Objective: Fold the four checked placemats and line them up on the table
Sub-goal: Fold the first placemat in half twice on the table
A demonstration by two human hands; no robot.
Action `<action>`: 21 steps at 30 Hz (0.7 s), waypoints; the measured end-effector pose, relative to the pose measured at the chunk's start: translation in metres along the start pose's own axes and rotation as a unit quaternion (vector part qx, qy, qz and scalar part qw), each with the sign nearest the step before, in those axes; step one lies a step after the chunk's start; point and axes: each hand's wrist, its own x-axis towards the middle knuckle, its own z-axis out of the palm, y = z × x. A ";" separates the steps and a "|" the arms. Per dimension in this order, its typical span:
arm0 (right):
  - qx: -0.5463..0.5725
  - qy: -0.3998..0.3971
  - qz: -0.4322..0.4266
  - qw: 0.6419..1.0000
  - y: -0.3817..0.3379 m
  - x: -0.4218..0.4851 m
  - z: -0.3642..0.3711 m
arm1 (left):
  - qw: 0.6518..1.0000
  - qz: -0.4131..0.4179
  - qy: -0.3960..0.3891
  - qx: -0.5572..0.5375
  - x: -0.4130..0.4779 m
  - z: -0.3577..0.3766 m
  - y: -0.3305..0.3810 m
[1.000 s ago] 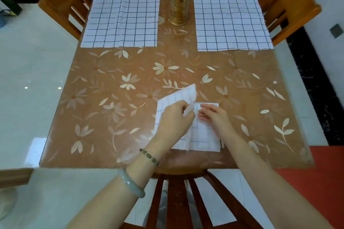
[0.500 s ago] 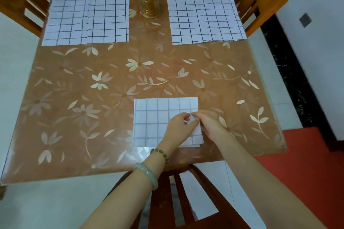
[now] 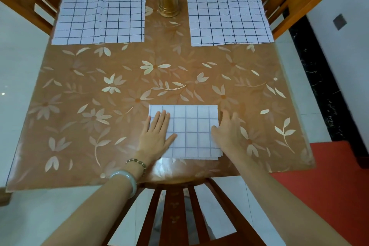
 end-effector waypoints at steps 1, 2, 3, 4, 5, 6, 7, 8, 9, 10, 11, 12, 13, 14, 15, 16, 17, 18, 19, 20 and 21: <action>-0.057 0.030 -0.048 0.997 -0.002 -0.001 0.003 | 1.000 -0.001 -0.001 0.004 0.000 0.000 0.000; -0.083 0.054 -0.107 0.989 -0.007 -0.002 0.008 | 1.000 -0.002 -0.004 0.004 0.001 0.000 0.000; -0.084 0.058 -0.165 0.981 -0.014 -0.002 0.016 | 1.000 -0.001 -0.004 0.003 0.002 0.001 0.000; -0.075 0.039 -0.217 0.973 -0.023 -0.004 0.024 | 1.000 0.001 -0.003 0.001 0.002 0.002 -0.001; -0.071 0.005 -0.262 0.962 -0.034 -0.005 0.035 | 1.000 0.002 -0.003 -0.001 0.002 0.003 -0.001; -0.079 -0.033 -0.295 0.952 -0.045 -0.007 0.048 | 1.000 0.002 -0.002 -0.002 0.002 0.004 -0.001; -0.094 -0.060 -0.317 0.942 -0.053 -0.009 0.059 | 1.000 0.004 -0.002 -0.002 0.002 0.005 -0.001; -0.110 -0.069 -0.327 0.936 -0.060 -0.010 0.068 | 1.000 0.006 -0.002 -0.001 0.002 0.006 -0.002; -0.126 -0.067 -0.325 0.935 -0.061 -0.008 0.077 | 1.000 0.008 0.000 0.000 0.002 0.007 -0.002; -0.142 -0.066 -0.312 0.937 -0.060 -0.006 0.081 | 1.000 0.008 0.003 0.000 0.003 0.007 -0.002; -0.155 -0.067 -0.299 0.939 -0.055 -0.002 0.084 | 1.000 0.007 0.007 -0.003 0.003 0.008 -0.003; -0.166 -0.065 -0.290 0.940 -0.047 0.002 0.084 | 1.000 0.006 0.009 -0.005 0.003 0.008 -0.003; -0.176 -0.061 -0.287 0.940 -0.038 0.005 0.083 | 1.000 0.005 0.010 -0.005 0.004 0.009 -0.003; -0.184 -0.058 -0.285 0.939 -0.029 0.008 0.079 | 1.000 0.005 0.009 -0.004 0.004 0.009 -0.003; -0.189 -0.054 -0.283 0.939 -0.019 0.010 0.074 | 1.000 0.006 0.012 -0.003 0.004 0.009 -0.003; -0.192 -0.051 -0.277 0.940 -0.009 0.013 0.068 | 1.000 0.008 0.014 -0.002 0.004 0.009 -0.003; -0.194 -0.048 -0.271 0.942 0.001 0.015 0.063 | 1.000 0.010 0.015 0.000 0.003 0.009 -0.004; -0.198 -0.047 -0.263 0.943 0.010 0.016 0.056 | 1.000 0.013 0.016 0.002 0.003 0.009 -0.006; -0.204 -0.048 -0.253 0.945 0.018 0.018 0.051 | 1.000 0.016 0.020 0.003 0.002 0.009 -0.009; -0.211 -0.050 -0.241 0.946 0.025 0.018 0.046 | 1.000 0.017 0.023 0.002 0.001 0.009 -0.013; -0.218 -0.050 -0.234 0.946 0.030 0.019 0.042 | 1.000 0.017 0.023 0.001 0.000 0.008 -0.020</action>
